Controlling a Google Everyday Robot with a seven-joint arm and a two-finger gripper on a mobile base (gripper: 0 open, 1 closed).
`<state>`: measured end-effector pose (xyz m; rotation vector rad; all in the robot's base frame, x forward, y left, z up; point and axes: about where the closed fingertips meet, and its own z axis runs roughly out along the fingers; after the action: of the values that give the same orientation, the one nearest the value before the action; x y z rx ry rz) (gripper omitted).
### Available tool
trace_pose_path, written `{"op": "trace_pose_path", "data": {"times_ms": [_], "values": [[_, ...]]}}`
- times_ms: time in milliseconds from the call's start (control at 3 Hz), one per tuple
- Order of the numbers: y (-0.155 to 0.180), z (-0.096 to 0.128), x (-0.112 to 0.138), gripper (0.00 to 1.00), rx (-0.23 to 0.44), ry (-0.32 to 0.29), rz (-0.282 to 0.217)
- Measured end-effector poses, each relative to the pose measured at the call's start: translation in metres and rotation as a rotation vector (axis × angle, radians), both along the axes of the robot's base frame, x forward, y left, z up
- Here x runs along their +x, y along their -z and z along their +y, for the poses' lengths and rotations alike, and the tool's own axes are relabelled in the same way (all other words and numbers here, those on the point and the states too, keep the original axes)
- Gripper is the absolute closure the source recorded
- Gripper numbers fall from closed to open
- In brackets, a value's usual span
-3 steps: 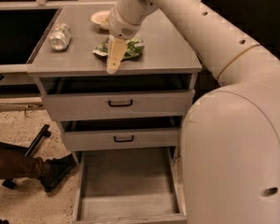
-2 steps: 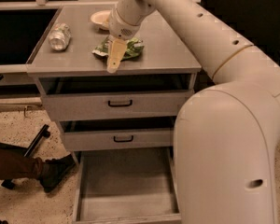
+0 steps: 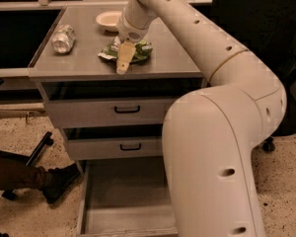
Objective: Place green jalapeno chip bag into bottom drawer
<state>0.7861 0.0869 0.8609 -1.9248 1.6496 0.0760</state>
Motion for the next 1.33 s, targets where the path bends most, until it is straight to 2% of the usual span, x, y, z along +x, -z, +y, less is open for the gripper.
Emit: {"op": "trace_pose_path", "data": {"times_ms": [667, 1000, 1333], "values": [[0.024, -0.027, 0.017, 0.0, -0.045, 0.08, 0.036], [0.024, -0.027, 0.017, 0.19, -0.046, 0.08, 0.036], [0.024, -0.027, 0.017, 0.42, -0.046, 0.08, 0.036]]}}
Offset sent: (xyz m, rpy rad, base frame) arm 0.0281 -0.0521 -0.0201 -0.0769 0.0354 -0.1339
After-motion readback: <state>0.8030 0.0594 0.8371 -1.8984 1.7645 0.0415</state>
